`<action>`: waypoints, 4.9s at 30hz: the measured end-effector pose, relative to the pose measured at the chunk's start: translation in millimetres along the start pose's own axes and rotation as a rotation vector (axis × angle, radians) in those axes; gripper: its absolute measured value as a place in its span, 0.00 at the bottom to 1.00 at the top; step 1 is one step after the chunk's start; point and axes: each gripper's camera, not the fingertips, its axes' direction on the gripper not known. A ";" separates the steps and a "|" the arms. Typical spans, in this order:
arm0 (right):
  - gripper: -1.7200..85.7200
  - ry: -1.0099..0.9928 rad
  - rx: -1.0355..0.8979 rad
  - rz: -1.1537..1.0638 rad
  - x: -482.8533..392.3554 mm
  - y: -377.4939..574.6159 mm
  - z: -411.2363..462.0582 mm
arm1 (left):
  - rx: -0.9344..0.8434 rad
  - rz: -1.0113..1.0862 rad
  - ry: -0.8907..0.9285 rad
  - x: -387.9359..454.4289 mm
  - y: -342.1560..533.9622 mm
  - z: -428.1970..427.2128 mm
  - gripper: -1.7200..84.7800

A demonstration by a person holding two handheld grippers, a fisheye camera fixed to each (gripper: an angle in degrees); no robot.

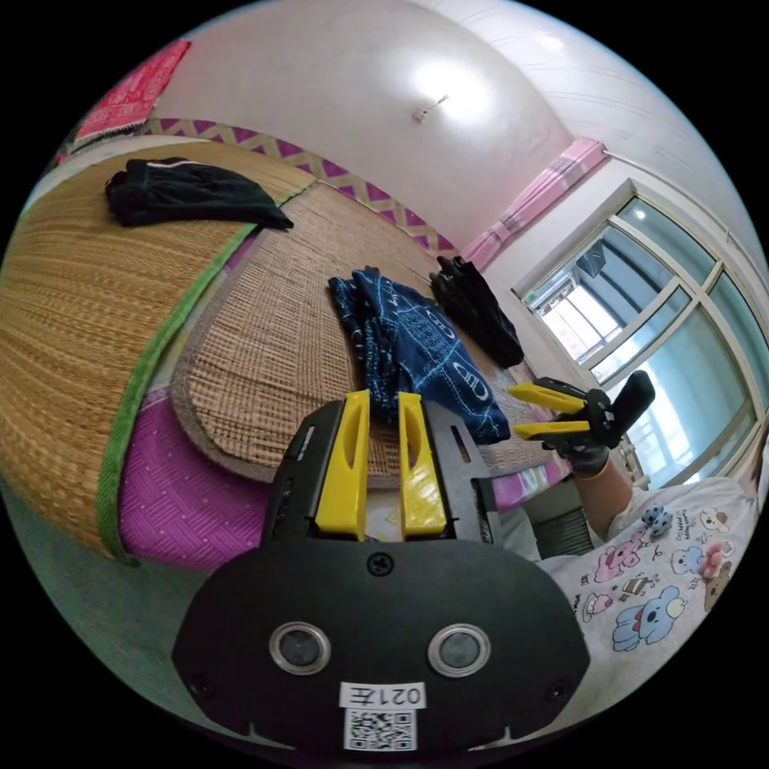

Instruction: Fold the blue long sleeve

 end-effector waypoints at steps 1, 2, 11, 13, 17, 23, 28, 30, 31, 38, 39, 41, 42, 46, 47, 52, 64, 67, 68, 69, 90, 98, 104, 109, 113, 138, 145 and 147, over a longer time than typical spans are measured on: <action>0.15 0.007 0.002 -0.002 -2.3 -12.5 14.2 | 0.001 -0.004 0.004 -0.1 1.0 -1.0 0.08; 0.16 0.007 0.004 -0.003 -3.0 -18.2 20.2 | 0.000 -0.006 0.007 0.5 3.3 -2.7 0.08; 0.03 0.012 0.011 0.132 37.7 -15.2 29.1 | -0.018 0.020 -0.001 9.3 8.5 -2.1 0.08; 0.02 -0.072 0.165 0.325 88.4 21.3 -18.8 | -0.023 0.028 -0.001 10.3 6.7 1.2 0.08; 0.02 -0.077 0.380 0.597 169.3 120.4 -103.5 | -0.028 0.028 0.016 10.8 1.2 12.8 0.08; 0.02 0.030 0.477 1.000 226.4 331.2 -189.1 | -0.039 0.024 0.047 14.3 -11.0 37.1 0.08; 0.04 -0.107 0.355 1.236 215.3 461.5 -167.5 | -0.038 0.041 0.047 20.9 -27.1 54.2 0.08; 0.07 -0.073 0.363 1.257 215.8 477.1 -177.7 | -0.029 0.065 0.050 25.0 -42.0 60.0 0.08; 0.09 -0.014 0.350 1.234 222.8 476.3 -187.8 | -0.031 0.075 0.051 26.4 -47.1 61.9 0.08; 0.14 -0.025 0.297 1.005 363.6 417.1 -178.1 | -0.116 0.195 0.020 30.3 -147.6 124.4 0.11; 0.15 -0.069 0.262 0.999 397.9 409.1 -162.9 | -0.148 0.179 0.022 24.3 -166.3 140.1 0.11; 0.15 -0.115 0.181 1.023 445.2 402.3 -137.7 | -0.193 0.157 0.000 14.6 -190.0 163.0 0.11; 0.15 -0.138 0.140 1.052 470.7 401.2 -123.4 | -0.214 0.136 -0.001 7.2 -202.6 175.7 0.11; 0.15 -0.264 0.075 1.141 523.0 406.5 -87.7 | -0.261 0.077 0.009 -14.5 -226.1 206.4 0.12; 0.15 -0.277 0.068 1.145 526.2 406.8 -83.6 | -0.283 0.054 0.043 -21.6 -230.2 216.1 0.13; 0.06 -0.336 0.096 1.180 539.0 410.9 -69.2 | -0.327 0.001 0.120 -36.3 -239.2 239.3 0.09; 0.03 -0.460 0.476 0.644 393.4 367.8 -246.6 | -0.016 0.470 0.452 48.9 -164.5 74.6 0.01; 0.02 -0.492 0.459 0.471 304.1 373.6 -290.1 | -0.023 0.646 0.531 77.3 -101.7 12.5 0.01; 0.02 -0.500 0.451 0.439 285.0 376.5 -295.6 | -0.043 0.701 0.544 85.8 -73.0 -8.3 0.01; 0.02 -0.523 0.437 0.388 248.2 383.9 -302.6 | -0.065 0.725 0.556 91.1 -45.0 -24.4 0.01; 0.13 -0.516 0.147 0.394 50.8 356.8 -232.0 | -0.151 0.451 0.307 59.3 134.8 -35.4 0.04; 0.11 -0.109 0.140 0.179 69.8 114.4 -124.5 | -0.093 0.467 0.127 113.4 105.5 27.9 0.02; 0.12 -0.057 0.028 0.062 64.2 12.4 -34.5 | -0.076 0.418 0.145 126.7 114.6 55.5 0.01; 0.11 -0.072 -0.037 0.053 71.6 -8.6 -12.4 | -0.076 0.400 0.111 129.8 125.9 59.1 0.01; 0.08 -0.135 -0.024 0.144 91.8 -1.2 -18.8 | -0.073 0.390 0.106 134.8 132.0 61.1 0.01; 0.02 0.360 0.584 1.426 270.0 667.2 -534.7 | -0.155 0.508 0.219 280.2 90.7 200.8 0.01; 0.02 0.310 0.697 1.712 209.4 832.7 -552.6 | -0.240 0.612 0.224 342.1 78.5 263.1 0.05; 0.02 0.276 0.712 1.737 201.3 850.2 -549.4 | -0.269 0.686 0.188 367.8 76.0 284.8 0.07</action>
